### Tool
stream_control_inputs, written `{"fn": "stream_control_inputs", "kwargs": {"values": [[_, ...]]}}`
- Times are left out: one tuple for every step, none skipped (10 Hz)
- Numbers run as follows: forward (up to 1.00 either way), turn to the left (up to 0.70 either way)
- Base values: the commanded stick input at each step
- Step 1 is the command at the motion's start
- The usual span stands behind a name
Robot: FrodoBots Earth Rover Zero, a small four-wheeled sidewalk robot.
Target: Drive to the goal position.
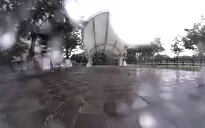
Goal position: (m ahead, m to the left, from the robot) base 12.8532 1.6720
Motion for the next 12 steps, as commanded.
{"fn": "stream_control_inputs", "kwargs": {"values": [[1.00,0.00],[1.00,0.00],[1.00,0.00],[1.00,0.00],[1.00,0.00],[1.00,0.00],[1.00,0.00],[1.00,0.00],[1.00,0.00],[1.00,0.00],[1.00,0.00],[1.00,0.00]]}}
